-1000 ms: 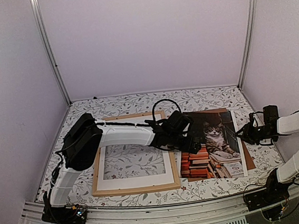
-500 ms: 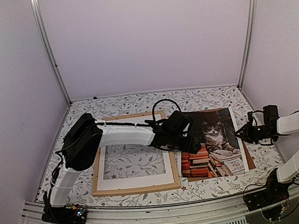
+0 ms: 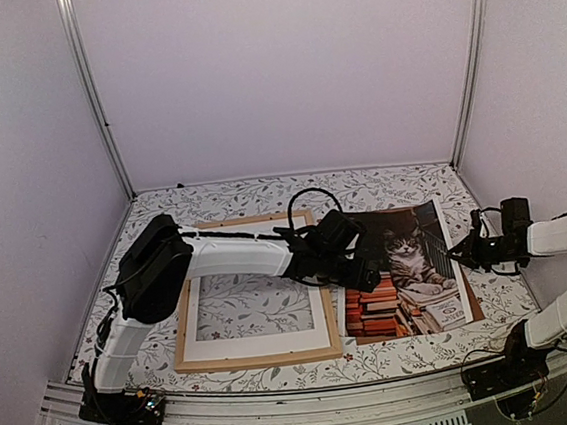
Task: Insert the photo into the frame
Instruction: Pick up the photo from the backboard.
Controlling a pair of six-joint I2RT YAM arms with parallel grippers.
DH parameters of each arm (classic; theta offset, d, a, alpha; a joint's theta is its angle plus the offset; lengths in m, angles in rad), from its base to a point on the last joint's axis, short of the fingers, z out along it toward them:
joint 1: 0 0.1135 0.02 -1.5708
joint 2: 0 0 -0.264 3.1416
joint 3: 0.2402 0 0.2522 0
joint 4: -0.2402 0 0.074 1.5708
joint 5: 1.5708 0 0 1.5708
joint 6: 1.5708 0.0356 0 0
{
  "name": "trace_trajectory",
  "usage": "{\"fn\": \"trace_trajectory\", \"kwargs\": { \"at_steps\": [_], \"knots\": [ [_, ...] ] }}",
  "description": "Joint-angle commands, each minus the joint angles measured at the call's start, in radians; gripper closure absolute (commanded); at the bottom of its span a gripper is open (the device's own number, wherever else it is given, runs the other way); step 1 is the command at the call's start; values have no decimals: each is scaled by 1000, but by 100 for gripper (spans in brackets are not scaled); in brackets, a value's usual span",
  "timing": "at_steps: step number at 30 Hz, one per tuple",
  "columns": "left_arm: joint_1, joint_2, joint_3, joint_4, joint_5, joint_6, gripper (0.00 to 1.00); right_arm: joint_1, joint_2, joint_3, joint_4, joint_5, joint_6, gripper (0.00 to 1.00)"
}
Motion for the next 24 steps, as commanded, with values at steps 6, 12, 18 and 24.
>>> {"fn": "trace_trajectory", "kwargs": {
  "at_steps": [6,12,18,24],
  "knots": [
    [8,-121,-31,-89,-1,-11,1,4,-216,133,-183,-14,29,100],
    [10,-226,1,-88,5,2,0,78,-313,338,-363,106,43,100],
    [10,-310,40,-70,36,-2,0,232,-328,473,-428,230,97,100],
    [12,-350,85,-63,58,-14,0,397,-310,545,-438,379,141,100]
  ]
}}
